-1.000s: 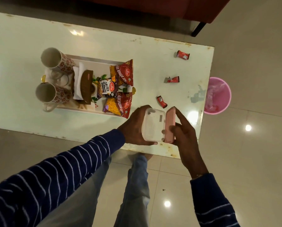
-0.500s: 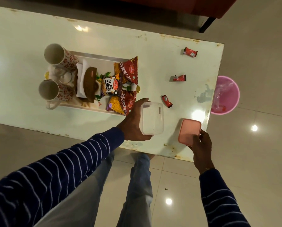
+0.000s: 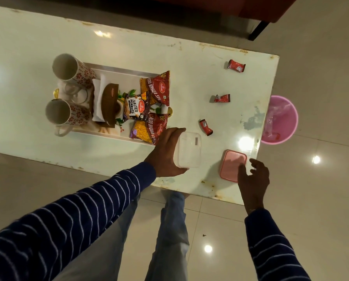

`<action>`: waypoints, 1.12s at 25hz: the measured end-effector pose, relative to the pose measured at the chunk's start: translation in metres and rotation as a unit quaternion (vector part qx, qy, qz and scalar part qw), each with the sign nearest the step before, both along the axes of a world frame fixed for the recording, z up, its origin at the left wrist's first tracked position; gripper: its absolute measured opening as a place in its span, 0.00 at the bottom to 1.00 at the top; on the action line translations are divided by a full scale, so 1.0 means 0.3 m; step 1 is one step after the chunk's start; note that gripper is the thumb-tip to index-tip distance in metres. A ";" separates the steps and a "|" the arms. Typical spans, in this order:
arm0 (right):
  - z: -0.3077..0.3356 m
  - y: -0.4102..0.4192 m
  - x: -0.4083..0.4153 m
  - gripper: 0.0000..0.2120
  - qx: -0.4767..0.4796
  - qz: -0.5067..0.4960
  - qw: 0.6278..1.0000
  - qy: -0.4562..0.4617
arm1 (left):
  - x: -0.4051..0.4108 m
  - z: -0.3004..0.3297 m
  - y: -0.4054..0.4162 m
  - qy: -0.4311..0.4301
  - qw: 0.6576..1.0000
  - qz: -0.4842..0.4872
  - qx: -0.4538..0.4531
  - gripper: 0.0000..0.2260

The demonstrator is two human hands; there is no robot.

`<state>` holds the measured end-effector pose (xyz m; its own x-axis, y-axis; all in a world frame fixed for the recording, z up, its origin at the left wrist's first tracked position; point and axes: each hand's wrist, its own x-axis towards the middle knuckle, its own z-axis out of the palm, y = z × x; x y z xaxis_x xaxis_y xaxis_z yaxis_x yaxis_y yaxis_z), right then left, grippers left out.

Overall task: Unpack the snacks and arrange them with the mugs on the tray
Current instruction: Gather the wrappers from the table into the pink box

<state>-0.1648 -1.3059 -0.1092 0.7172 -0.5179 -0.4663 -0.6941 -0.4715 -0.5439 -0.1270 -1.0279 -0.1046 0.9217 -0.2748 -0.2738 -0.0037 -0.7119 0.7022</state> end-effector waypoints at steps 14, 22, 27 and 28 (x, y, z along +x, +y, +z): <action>0.001 0.120 0.392 0.20 0.040 0.209 0.970 -0.120 | 0.018 -0.100 -0.062 0.039 0.997 0.038 0.057 0.49; -0.072 0.247 0.357 0.22 -0.017 0.406 0.913 -0.031 | 0.031 -0.136 -0.039 0.040 0.995 0.076 0.042 0.47; -0.125 0.278 0.364 0.14 -0.036 0.382 0.922 -0.058 | 0.028 -0.147 -0.036 0.037 0.995 0.077 0.045 0.47; -0.121 0.276 0.363 0.13 -0.027 0.352 0.933 -0.075 | 0.030 -0.149 -0.035 0.036 0.995 0.079 0.044 0.47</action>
